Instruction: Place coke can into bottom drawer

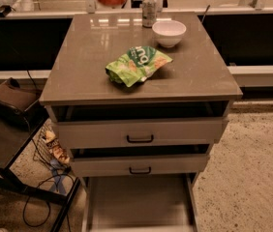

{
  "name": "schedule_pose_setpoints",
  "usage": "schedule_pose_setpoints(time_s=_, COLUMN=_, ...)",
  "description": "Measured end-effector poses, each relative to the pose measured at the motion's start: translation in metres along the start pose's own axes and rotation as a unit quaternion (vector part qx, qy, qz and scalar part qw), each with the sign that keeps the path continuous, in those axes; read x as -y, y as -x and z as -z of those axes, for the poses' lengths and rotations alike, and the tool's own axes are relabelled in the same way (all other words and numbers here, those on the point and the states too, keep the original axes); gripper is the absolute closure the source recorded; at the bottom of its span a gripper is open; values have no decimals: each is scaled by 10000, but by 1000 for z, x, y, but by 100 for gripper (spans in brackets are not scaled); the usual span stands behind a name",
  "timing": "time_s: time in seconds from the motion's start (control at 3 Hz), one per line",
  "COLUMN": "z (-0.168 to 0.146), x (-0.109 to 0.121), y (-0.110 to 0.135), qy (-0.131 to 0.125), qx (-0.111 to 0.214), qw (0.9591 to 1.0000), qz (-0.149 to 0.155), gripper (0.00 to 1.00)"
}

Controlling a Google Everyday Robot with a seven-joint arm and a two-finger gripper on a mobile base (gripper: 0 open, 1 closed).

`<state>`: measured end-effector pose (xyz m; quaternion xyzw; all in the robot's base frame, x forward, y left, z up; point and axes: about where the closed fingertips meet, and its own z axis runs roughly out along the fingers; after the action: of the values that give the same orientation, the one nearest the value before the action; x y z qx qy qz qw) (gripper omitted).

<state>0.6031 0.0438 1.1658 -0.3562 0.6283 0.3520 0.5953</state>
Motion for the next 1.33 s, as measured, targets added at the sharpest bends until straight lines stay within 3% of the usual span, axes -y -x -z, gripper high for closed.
schedule_pose_setpoints(time_s=0.33, z=10, x=-68, y=-42, qy=646, qx=-24, qw=9972, qz=-370, gripper=100)
schedule_pose_setpoints(time_s=0.67, z=27, x=-118, y=-83, qy=954, qx=-1, qw=9914, qz=-895, gripper=100)
schedule_pose_setpoints(time_s=1.0, z=68, x=-115, y=-154, qy=381, qx=-431, qw=9875, qz=-1468, gripper=100)
schedule_pose_setpoints(time_s=1.33, z=74, x=-124, y=-197, qy=337, qx=-750, qw=9817, qz=-1720, gripper=100)
